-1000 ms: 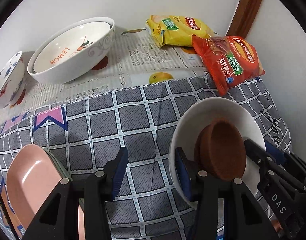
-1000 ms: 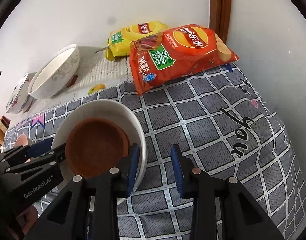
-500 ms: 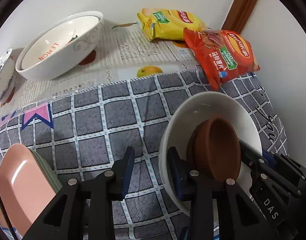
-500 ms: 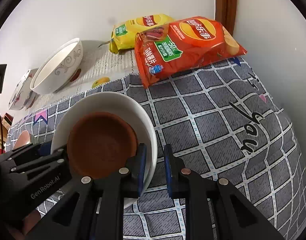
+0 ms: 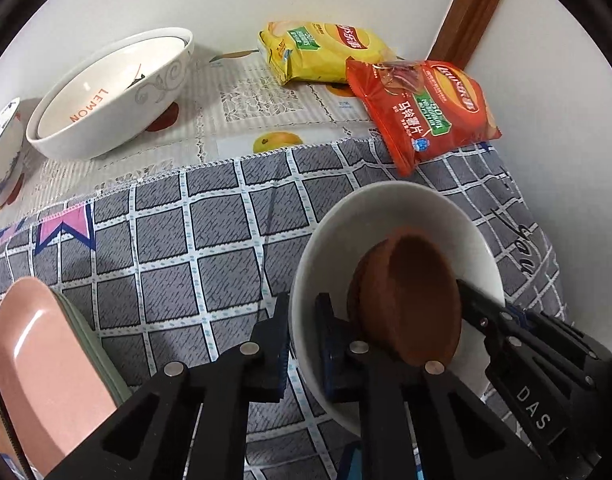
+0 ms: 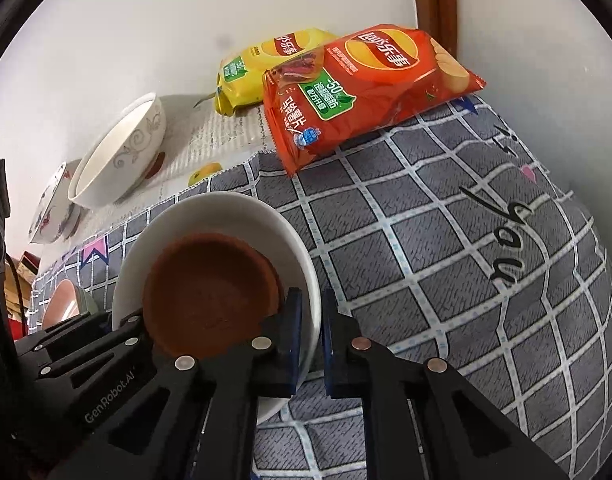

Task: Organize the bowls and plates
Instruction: 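Grip the white bowl rim with both tools, then lift the white bowl with both tools and carry it toward the pink plate stack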

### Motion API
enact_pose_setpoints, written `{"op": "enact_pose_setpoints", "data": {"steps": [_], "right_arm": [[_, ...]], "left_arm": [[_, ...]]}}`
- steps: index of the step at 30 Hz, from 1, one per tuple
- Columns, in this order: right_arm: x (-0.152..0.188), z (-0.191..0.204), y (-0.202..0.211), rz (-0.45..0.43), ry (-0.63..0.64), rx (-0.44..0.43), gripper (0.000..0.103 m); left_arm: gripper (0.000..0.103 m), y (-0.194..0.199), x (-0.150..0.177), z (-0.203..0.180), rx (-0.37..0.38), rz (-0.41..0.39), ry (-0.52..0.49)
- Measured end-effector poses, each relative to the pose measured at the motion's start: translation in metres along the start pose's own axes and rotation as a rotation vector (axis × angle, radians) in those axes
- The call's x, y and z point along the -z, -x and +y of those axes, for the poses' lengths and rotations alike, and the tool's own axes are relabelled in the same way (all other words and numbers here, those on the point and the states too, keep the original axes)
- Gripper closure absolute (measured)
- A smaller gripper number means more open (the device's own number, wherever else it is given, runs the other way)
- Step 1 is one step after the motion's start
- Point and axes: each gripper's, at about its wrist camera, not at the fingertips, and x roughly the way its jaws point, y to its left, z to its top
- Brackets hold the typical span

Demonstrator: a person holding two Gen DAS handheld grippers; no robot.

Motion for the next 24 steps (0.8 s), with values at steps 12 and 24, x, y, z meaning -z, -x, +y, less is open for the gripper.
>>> {"op": "enact_pose_setpoints", "data": {"steps": [12, 24], "right_arm": [[0.013, 0.004, 0.038, -0.037, -0.028, 0.005, 0.094], [0.017, 0.023, 0.086, -0.096, -0.014, 0.0, 0.094]], "left_arm": [[0.091, 0.034, 0.009, -0.004, 0.024, -0.02, -0.019], [0.091, 0.085, 0.016, 0.001, 0.029, -0.073, -0.021]]}}
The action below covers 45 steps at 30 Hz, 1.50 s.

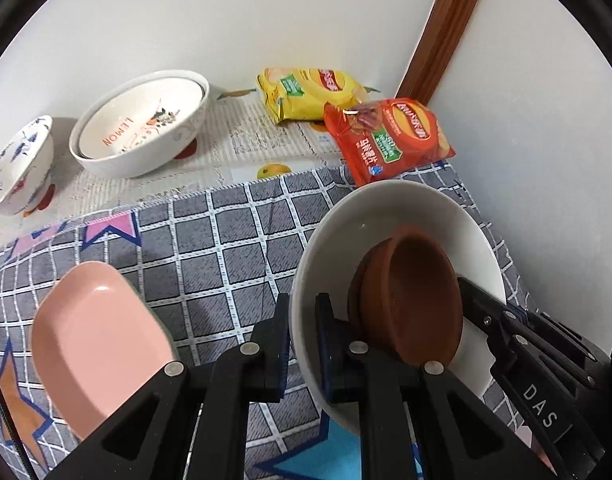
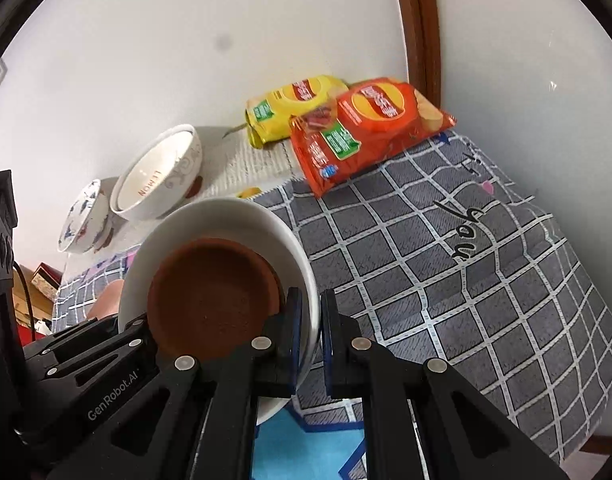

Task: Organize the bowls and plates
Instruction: 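Lift the white bowl with both tools and carry it toward the pink plate stack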

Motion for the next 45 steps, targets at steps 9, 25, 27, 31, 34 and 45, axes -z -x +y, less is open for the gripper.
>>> {"op": "enact_pose_setpoints", "data": {"steps": [9, 25, 27, 31, 34, 45], "right_arm": [[0.004, 0.012, 0.027, -0.035, 0.008, -0.017, 0.094], [0.012, 0.029, 0.043, -0.059, 0.024, -0.035, 0.095], [0.012, 0.031, 0.044, -0.06, 0.025, -0.037, 0.095], [0.012, 0.033, 0.044, -0.06, 0.024, -0.042, 0.095], [0.013, 0.034, 0.044, -0.059, 0.024, -0.046, 0.095], [0.016, 0.042, 0.034, -0.042, 0.026, -0.056, 0.095]], "left_arm": [[0.091, 0.028, 0.006, 0.006, -0.013, -0.034, -0.01], [0.091, 0.049, 0.016, 0.017, -0.034, -0.06, 0.005], [0.091, 0.051, 0.016, 0.017, -0.037, -0.064, 0.005], [0.091, 0.053, 0.016, 0.018, -0.042, -0.067, 0.006], [0.091, 0.054, 0.017, 0.019, -0.044, -0.068, 0.006], [0.091, 0.052, 0.018, 0.029, -0.051, -0.059, 0.023]]}}
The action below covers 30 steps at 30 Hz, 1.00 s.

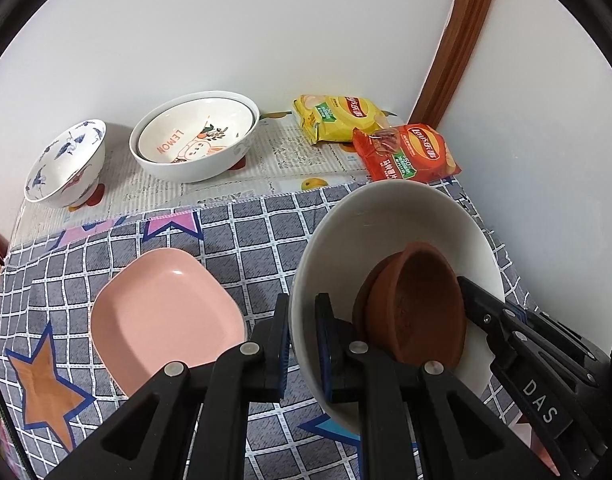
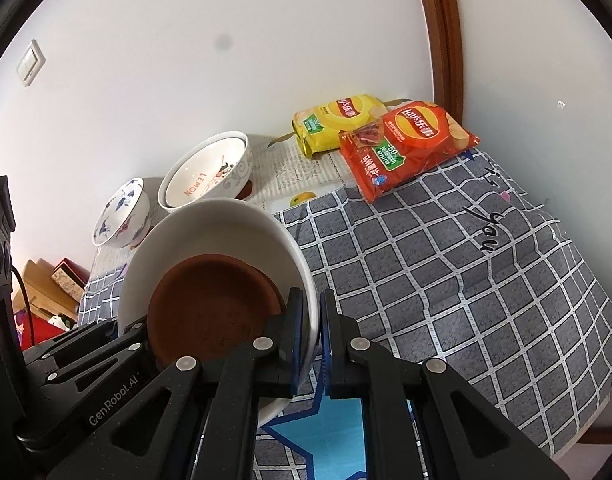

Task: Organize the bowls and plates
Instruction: 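Lift the white bowl with both tools and carry it toward the pink plate stack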

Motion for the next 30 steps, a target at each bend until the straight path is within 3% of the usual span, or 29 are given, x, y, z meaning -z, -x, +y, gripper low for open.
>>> {"op": "enact_pose_setpoints", "data": {"steps": [30], "right_arm": [[0.005, 0.039, -0.023, 0.025, 0.048, -0.032, 0.095]], "left_arm": [[0.091, 0.0, 0.006, 0.047, -0.027, 0.0, 0.068]]}}
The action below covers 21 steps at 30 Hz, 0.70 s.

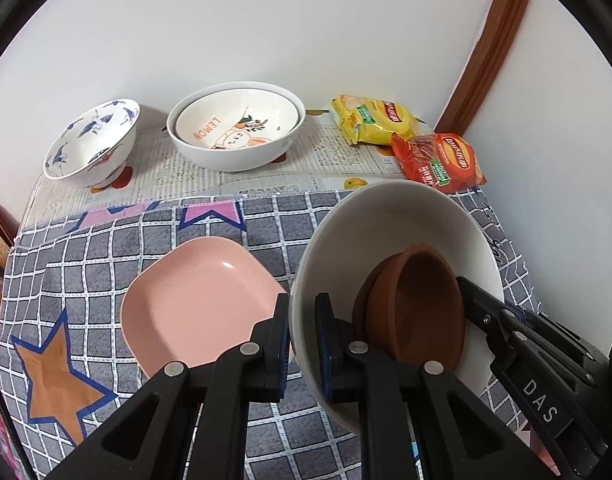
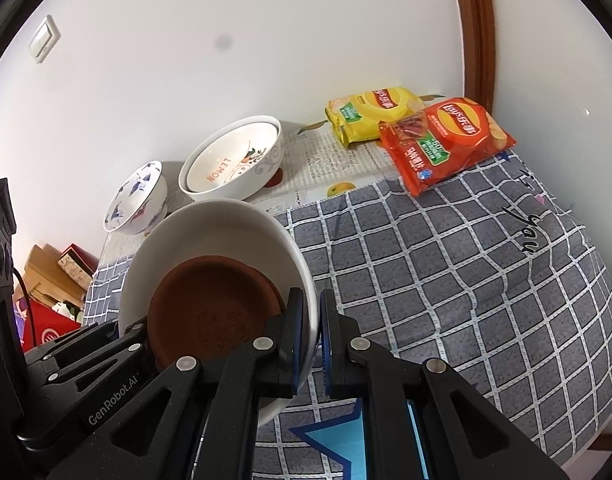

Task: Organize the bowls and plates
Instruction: 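Lift the white bowl with both tools and carry it toward the pink plate stack, then lower the white bowl onto the pink plate stack with both tools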

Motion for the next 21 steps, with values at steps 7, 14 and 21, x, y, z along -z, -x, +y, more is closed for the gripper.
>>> {"op": "enact_pose_setpoints", "data": {"steps": [7, 14, 21], "right_arm": [[0.001, 0.016, -0.008, 0.013, 0.011, -0.011, 0.095], [0.003, 0.034, -0.017, 0.026, 0.03, -0.023, 0.095], [0.006, 0.055, -0.028, 0.042, 0.055, -0.035, 0.095]], "left_arm": [[0.091, 0.0, 0.001, 0.019, -0.007, 0.003, 0.025], [0.091, -0.001, 0.003, 0.04, -0.018, 0.005, 0.049], [0.091, -0.002, 0.006, 0.063, -0.027, 0.009, 0.085]]}}
